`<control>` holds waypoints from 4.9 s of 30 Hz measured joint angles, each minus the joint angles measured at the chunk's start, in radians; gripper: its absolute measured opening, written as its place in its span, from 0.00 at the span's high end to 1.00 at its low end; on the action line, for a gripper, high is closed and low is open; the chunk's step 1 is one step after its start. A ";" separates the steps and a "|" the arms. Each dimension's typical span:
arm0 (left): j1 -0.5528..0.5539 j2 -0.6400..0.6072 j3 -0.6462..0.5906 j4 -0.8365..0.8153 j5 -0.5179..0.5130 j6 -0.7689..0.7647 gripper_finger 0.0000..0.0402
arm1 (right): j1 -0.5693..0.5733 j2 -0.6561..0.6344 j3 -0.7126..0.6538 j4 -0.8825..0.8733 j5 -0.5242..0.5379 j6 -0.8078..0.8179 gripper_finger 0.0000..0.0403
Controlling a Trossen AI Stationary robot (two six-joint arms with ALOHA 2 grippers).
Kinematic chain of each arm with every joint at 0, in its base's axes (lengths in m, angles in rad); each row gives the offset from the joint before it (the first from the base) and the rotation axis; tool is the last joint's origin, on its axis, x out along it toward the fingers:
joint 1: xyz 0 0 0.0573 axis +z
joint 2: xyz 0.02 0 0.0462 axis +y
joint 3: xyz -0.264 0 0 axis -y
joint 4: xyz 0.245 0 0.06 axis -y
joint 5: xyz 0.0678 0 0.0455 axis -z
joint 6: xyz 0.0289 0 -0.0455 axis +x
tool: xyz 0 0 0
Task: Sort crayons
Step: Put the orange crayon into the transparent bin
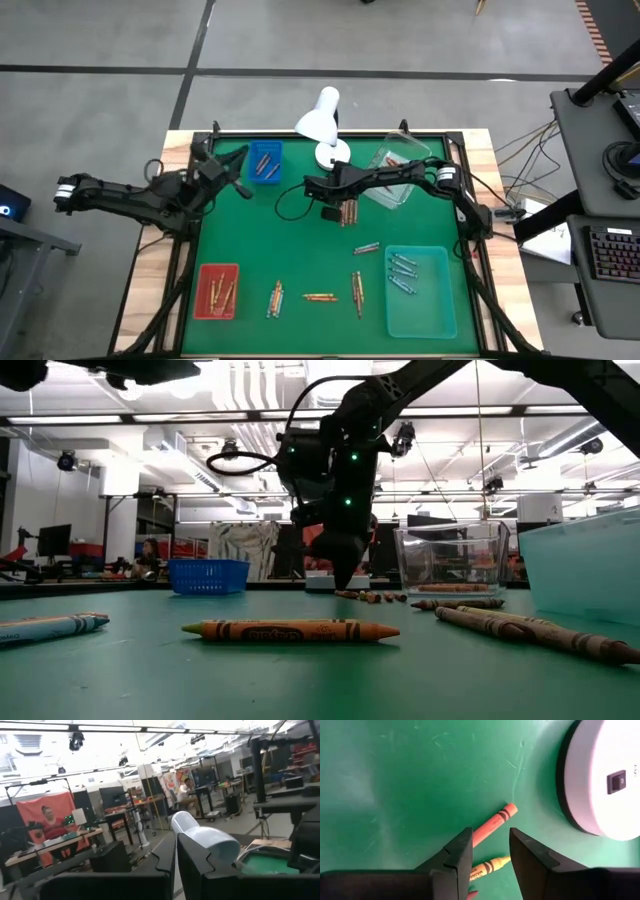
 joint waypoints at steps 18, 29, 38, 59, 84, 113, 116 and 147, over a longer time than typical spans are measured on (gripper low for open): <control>0.000 -0.145 -0.048 -0.076 0.024 -0.026 1.00 | -0.064 0.000 0.000 0.024 -0.147 0.187 0.68; 0.000 -0.151 -0.048 -0.075 0.024 -0.026 1.00 | -0.074 0.036 0.003 0.051 -0.197 0.161 0.68; 0.000 -0.151 -0.048 -0.075 0.024 -0.026 1.00 | -0.072 0.039 0.004 0.058 -0.211 0.147 0.80; 0.000 -0.150 -0.048 -0.076 0.023 -0.026 1.00 | -0.043 -0.051 -0.001 0.090 -0.267 0.129 0.96; 0.000 -0.116 -0.048 -0.080 0.023 -0.093 1.00 | -0.010 -0.356 0.001 -0.227 -0.164 0.091 0.96; 0.000 -0.116 -0.048 -0.091 0.023 -0.102 1.00 | -0.326 -0.488 -0.241 -0.328 -0.194 -0.096 0.96; 0.000 -0.116 -0.048 -0.091 0.023 -0.107 1.00 | -0.336 -0.533 -0.303 -0.277 -0.225 -0.104 0.96; 0.000 -0.115 -0.048 -0.090 0.023 -0.129 1.00 | -0.481 -0.577 -0.674 0.227 -0.341 -0.136 0.96</control>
